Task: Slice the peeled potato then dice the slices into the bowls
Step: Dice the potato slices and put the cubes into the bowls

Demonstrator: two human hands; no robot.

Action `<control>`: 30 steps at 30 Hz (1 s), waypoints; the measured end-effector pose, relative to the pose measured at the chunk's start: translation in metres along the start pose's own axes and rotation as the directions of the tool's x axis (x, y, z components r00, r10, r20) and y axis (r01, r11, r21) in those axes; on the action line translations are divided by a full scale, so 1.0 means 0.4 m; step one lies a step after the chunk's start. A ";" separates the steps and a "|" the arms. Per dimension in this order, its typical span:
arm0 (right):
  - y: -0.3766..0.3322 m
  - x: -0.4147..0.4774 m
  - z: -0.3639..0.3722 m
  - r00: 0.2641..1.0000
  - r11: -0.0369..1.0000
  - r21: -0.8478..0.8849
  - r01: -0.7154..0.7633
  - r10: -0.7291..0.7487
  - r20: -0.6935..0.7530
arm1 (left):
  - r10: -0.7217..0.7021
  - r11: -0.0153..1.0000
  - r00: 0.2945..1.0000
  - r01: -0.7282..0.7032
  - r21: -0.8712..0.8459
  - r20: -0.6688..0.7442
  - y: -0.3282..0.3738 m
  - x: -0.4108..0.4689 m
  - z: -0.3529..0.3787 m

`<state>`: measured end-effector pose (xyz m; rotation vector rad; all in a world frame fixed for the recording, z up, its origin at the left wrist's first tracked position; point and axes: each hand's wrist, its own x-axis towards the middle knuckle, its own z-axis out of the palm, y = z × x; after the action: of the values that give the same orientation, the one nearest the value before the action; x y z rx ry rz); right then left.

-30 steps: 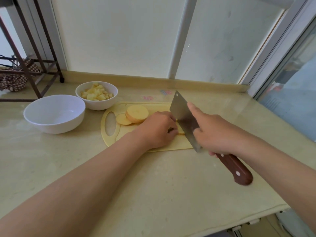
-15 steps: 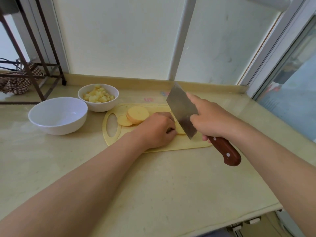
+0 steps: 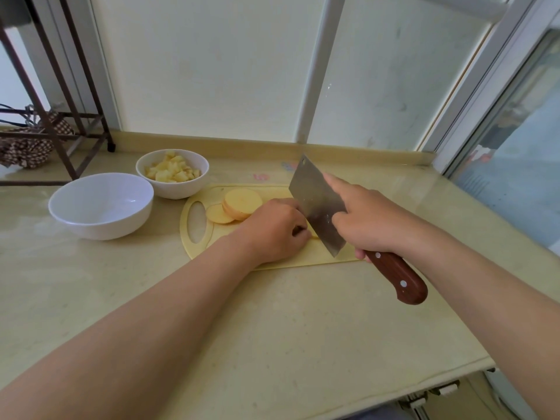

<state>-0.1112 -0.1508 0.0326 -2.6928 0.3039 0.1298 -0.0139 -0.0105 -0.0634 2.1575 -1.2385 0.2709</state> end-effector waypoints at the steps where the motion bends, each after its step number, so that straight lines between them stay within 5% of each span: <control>1: 0.000 -0.006 -0.002 1.000 1.000 -0.014 -0.001 0.001 0.004 | -0.004 1.000 1.000 0.004 0.001 -0.001 0.001 0.001 0.000; 23: -0.039 0.056 0.024 0.999 0.998 -0.053 -0.037 0.038 0.020 | 0.000 1.000 1.000 0.000 0.013 0.000 -0.007 0.010 0.004; 30: -0.012 0.034 -0.002 0.997 0.998 0.048 -0.045 0.048 -0.056 | -0.053 0.992 0.987 0.034 0.124 0.149 0.006 0.031 -0.027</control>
<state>-0.0966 -0.1494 0.0333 -2.6470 0.3824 0.0594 -0.0077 -0.0137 -0.0483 2.3441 -1.2861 0.1689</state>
